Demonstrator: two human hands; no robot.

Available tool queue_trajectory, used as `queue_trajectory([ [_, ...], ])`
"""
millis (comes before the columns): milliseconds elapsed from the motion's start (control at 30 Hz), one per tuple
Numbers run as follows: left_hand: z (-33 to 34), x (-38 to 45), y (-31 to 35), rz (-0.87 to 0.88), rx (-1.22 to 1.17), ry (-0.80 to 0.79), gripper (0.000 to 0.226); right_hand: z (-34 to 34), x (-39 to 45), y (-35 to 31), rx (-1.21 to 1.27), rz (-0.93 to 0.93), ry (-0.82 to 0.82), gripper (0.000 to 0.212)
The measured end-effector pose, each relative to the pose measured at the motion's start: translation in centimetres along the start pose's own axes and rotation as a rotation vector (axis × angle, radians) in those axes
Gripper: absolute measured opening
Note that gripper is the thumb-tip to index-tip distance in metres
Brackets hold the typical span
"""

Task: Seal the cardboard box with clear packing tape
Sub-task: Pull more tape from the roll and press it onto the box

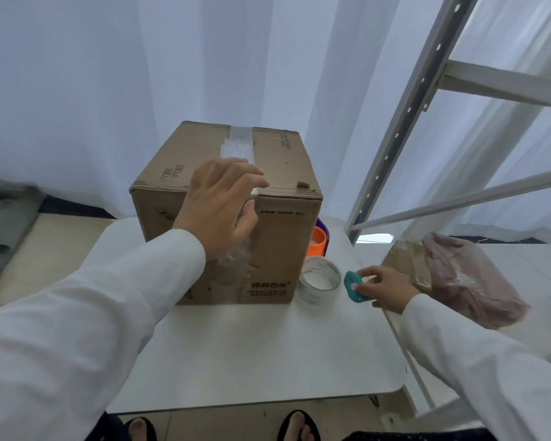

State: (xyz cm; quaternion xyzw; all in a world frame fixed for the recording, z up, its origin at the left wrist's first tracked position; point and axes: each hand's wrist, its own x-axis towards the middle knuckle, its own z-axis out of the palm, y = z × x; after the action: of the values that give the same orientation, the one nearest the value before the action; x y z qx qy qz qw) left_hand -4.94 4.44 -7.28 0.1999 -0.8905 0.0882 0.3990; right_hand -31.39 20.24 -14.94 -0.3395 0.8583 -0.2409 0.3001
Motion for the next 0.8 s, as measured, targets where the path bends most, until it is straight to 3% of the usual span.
queue_trajectory([
  [133, 0.4, 0.1, 0.7, 0.016, 0.005, -0.01, 0.031, -0.8, 1.4, 3.3, 0.015, 0.219, 0.046, 0.035],
  [300, 0.6, -0.1, 0.7, 0.025, 0.006, -0.035, 0.031, 0.4, 1.9, 3.9, 0.049, 0.328, -0.044, 0.017],
  [800, 0.5, -0.1, 0.8, 0.014, -0.015, -0.065, 0.033, 1.7, 1.1, 2.6, -0.306, 0.15, -0.06, 0.044],
])
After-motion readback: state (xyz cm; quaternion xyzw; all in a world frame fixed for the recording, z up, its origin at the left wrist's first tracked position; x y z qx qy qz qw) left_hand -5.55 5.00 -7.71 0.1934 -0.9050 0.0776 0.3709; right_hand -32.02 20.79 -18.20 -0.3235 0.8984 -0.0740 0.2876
